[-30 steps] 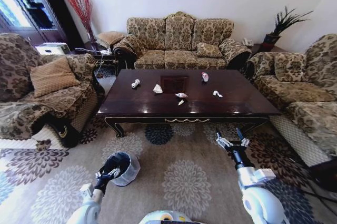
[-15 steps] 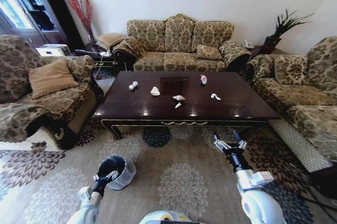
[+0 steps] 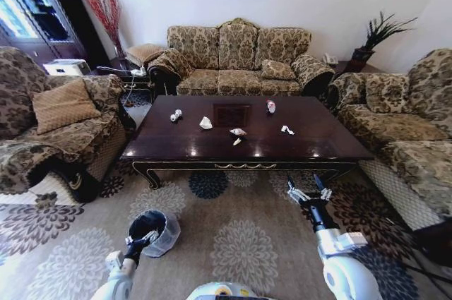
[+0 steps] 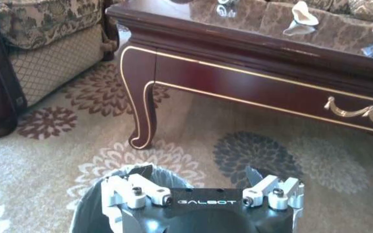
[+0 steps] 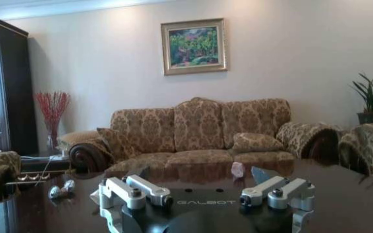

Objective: Move to the front of the table and place the trash on the table into the trash bin.

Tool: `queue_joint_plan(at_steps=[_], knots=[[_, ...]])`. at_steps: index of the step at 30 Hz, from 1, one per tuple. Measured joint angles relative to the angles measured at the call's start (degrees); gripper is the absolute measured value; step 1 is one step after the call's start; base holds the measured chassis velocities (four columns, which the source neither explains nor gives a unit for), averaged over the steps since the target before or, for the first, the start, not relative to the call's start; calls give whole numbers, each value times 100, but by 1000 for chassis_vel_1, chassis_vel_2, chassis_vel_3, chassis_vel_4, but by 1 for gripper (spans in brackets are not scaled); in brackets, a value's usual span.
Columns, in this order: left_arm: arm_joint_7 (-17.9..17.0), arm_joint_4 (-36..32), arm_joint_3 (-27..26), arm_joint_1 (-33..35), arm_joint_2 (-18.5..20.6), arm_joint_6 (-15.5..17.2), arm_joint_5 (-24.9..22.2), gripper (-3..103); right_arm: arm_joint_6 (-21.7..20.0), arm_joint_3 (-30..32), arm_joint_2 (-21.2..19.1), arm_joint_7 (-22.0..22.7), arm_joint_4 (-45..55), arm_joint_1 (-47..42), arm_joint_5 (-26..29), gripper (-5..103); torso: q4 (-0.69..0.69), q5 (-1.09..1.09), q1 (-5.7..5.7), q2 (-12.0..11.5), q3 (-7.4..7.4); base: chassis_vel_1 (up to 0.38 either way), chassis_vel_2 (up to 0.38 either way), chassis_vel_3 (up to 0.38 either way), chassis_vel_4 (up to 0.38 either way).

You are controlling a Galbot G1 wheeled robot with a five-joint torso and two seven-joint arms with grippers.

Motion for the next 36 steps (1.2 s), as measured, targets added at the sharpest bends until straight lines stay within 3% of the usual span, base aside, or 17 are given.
queue_joint_plan(at_steps=[14, 27, 31, 33, 36], knots=[[-70, 236, -5, -52, 60, -107, 9, 98, 184, 23, 36, -25, -109, -15, -195, 100, 0, -2, 9, -3, 3, -105, 119, 106, -100], [-70, 401, -12, -86, 106, -139, 16, 98, 183, 11, 71, -49, -175, -20, -243, 100, 1, 0, -1, -1, -1, 47, 28, -55, -25], [-66, 488, -10, -122, 170, -145, 43, 98, 191, -23, 71, 96, -183, -9, -253, 100, 1, 0, 1, -1, 0, 127, 170, -148, -187], [-13, 712, 3, -223, 336, -176, 223, 98, 81, -62, 82, 380, -161, -5, -358, 100, 0, 0, 2, -1, 0, 181, 234, -181, -211], [48, 983, 11, -341, 506, -224, 441, 98, -31, -52, 75, 383, -159, -45, -456, 100, -1, -1, 4, -1, 1, 185, 210, -170, -175]])
